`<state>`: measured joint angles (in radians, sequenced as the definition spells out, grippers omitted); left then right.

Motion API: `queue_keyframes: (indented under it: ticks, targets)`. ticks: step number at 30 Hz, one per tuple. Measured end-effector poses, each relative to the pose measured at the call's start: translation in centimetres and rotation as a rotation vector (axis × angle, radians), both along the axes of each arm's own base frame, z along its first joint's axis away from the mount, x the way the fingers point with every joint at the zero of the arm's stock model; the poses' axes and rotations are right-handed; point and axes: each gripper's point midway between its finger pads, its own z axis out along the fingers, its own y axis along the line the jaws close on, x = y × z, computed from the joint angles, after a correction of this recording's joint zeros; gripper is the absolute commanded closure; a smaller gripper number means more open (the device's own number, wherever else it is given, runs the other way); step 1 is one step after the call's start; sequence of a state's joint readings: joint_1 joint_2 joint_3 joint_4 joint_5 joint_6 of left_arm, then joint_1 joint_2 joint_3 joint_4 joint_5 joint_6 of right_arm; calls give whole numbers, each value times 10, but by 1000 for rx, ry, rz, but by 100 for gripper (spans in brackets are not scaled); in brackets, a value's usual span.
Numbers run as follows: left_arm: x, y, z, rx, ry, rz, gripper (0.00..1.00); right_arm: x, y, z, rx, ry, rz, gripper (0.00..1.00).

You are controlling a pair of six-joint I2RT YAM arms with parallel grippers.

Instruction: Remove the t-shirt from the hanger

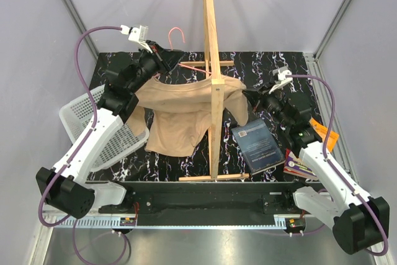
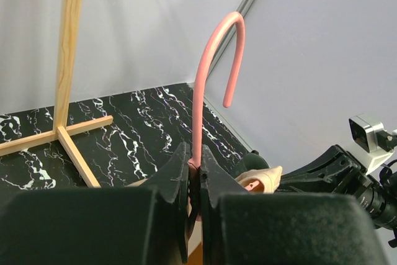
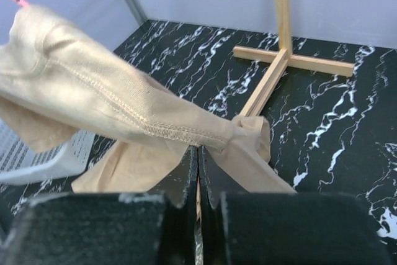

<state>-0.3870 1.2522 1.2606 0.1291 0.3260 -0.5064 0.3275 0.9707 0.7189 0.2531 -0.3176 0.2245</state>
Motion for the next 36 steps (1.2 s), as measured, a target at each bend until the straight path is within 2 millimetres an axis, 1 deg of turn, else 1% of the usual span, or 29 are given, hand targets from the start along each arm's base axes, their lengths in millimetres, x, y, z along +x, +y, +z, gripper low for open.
queue_keyframes:
  ticks: [4, 7, 9, 10, 11, 13, 15, 17, 18, 19, 20, 22, 24, 25, 26, 28, 30, 32, 34, 36]
  targets:
    - [0, 0, 0, 0, 0, 0, 100, 2, -10, 8, 65, -2, -72, 100]
    - [0, 0, 0, 0, 0, 0, 100, 0, -21, 12, 154, 11, -147, 100]
    - [0, 0, 0, 0, 0, 1, 100, -3, -35, 14, 253, 32, -235, 100]
    - [0, 0, 0, 0, 0, 1, 100, -6, -45, 13, 321, 50, -288, 100]
    - [0, 0, 0, 0, 0, 1, 100, -8, -50, 13, 351, 57, -314, 100]
    - [0, 0, 0, 0, -1, 1, 100, -10, -66, 11, 453, 87, -406, 100]
    - [0, 0, 0, 0, 0, 0, 100, -8, -76, 7, 506, 120, -470, 100]
    - [0, 1, 0, 0, 0, 2, 100, -6, -86, -1, 537, 161, -540, 100]
    - [0, 1, 0, 1, -2, 3, 100, -5, -88, -6, 537, 181, -562, 93]
    - [0, 2, 1, 0, -4, 5, 100, -4, -89, -9, 523, 191, -573, 71]
    - [-1, 3, 2, 0, -5, 6, 100, -1, -88, -11, 497, 195, -571, 62]
    - [-2, 5, 4, 1, -13, 9, 100, 7, -70, -9, 395, 208, -487, 46]
    - [-4, 6, 7, 1, -21, 10, 100, 15, -47, 3, 277, 203, -366, 36]
    - [-4, 6, 7, 2, -24, 11, 100, 19, -36, 11, 222, 187, -303, 34]
    - [-4, 6, 8, 2, -25, 11, 100, 19, -28, 19, 177, 163, -251, 28]
    - [-5, 6, 7, 3, -24, 11, 100, 13, -22, 28, 108, 112, -186, 24]
    - [-5, 6, 7, 5, -24, 11, 100, 1, -19, 33, 48, 63, -129, 21]
    - [-5, 6, 7, 8, -26, 11, 100, -11, -14, 36, -3, 12, -60, 13]
    - [-5, 6, 7, 10, -26, 11, 100, -25, -8, 36, -53, -35, 17, 11]
    - [-5, 6, 6, 11, -25, 10, 100, -35, -3, 35, -86, -66, 75, 10]
